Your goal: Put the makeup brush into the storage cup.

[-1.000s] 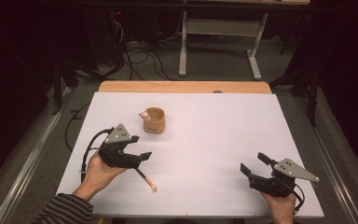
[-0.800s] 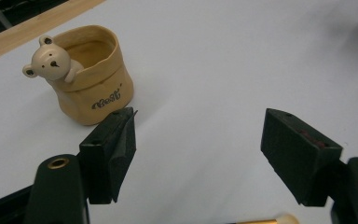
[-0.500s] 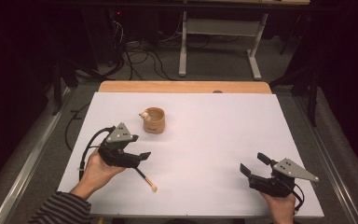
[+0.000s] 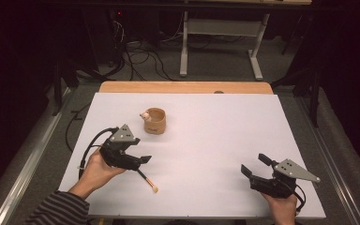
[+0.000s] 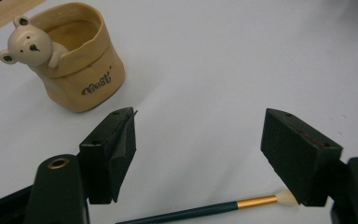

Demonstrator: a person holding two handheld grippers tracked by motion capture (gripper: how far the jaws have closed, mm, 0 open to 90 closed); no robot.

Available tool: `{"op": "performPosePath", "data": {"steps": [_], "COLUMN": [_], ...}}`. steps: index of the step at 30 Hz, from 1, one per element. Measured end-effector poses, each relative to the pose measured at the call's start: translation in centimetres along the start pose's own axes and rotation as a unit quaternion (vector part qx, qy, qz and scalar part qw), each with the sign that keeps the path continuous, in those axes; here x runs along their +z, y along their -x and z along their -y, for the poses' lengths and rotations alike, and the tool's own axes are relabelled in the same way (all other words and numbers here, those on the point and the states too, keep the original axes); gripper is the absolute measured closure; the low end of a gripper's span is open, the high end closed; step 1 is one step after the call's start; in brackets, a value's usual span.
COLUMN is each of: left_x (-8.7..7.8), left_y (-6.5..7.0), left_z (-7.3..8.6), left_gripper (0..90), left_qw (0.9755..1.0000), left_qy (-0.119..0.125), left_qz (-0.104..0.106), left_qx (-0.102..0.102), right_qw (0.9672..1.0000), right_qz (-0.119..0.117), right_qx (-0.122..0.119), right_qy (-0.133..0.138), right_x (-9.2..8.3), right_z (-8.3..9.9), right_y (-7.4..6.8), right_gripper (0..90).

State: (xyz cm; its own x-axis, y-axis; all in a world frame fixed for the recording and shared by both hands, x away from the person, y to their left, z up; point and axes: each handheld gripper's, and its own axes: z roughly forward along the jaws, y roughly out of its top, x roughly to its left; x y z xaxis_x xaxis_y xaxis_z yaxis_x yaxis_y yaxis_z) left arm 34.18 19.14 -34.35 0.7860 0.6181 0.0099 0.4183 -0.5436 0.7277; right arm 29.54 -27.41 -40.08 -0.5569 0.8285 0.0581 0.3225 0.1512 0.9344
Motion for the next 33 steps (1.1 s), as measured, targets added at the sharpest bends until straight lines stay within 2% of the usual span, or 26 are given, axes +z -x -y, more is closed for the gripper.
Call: {"op": "performPosePath", "data": {"steps": [19, 29, 33], "left_x": [-0.18, -0.08, 0.02], "left_y": [-0.43, -0.45, -0.54], "left_z": [-0.44, -0.73, -0.86], "left_gripper": [26.2, 26.7, 26.6], "left_qw": [0.9993, 0.9976, 0.9967], "left_qy": [-0.033, -0.058, -0.067], "left_qz": [0.011, 0.009, 0.017], "left_qx": [0.015, 0.036, 0.041], "right_qw": [1.0000, 1.0000, 1.0000], "right_qz": [-0.002, -0.001, -0.001], "right_qx": [0.001, 0.000, 0.005], "right_qy": [0.000, 0.000, -0.002], "right_x": [-0.03, -0.02, -0.02], "right_z": [0.00, 0.00, 0.01], "right_y": [-0.02, -0.02, -0.12], "right_gripper": [22.2, 22.2, 22.3]}}
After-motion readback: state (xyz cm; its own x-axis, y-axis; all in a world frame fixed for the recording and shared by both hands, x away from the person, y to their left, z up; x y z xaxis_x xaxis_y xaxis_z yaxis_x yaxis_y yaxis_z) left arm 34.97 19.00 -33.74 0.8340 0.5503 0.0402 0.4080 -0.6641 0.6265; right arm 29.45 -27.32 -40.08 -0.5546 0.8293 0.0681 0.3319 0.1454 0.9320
